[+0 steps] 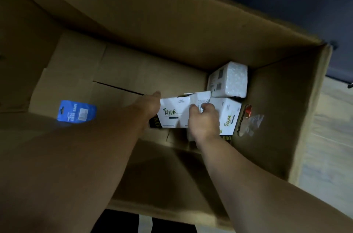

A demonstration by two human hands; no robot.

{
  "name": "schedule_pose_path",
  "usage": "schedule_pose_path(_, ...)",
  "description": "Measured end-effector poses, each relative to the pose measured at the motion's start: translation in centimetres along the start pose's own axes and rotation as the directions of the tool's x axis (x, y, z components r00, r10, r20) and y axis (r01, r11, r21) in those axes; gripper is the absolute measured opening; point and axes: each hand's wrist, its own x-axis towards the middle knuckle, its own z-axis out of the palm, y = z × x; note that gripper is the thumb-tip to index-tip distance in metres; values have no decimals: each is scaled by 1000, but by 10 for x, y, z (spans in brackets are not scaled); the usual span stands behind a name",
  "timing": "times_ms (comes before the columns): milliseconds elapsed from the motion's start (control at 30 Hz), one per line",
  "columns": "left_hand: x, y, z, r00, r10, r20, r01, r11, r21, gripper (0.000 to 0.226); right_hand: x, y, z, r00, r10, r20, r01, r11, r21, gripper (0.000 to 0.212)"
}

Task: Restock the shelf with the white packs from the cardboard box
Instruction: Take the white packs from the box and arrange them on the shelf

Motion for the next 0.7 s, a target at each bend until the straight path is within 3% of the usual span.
schedule_pose_path(300, 11, -10, 2, 998, -38, 52, 39, 999, -18, 53, 2, 4, 9, 999, 9, 53, -7, 999, -37, 37)
schedule_pose_path(467, 20, -16, 9, 994, -62, 88, 71, 992, -104, 35, 1, 9, 12, 998, 29, 53, -29, 1000, -13, 31)
schedule_pose_path(700, 7, -12, -1, 992, -103, 80, 111, 988, -105, 45, -6, 3, 8, 993, 75, 89, -82, 994, 78, 36)
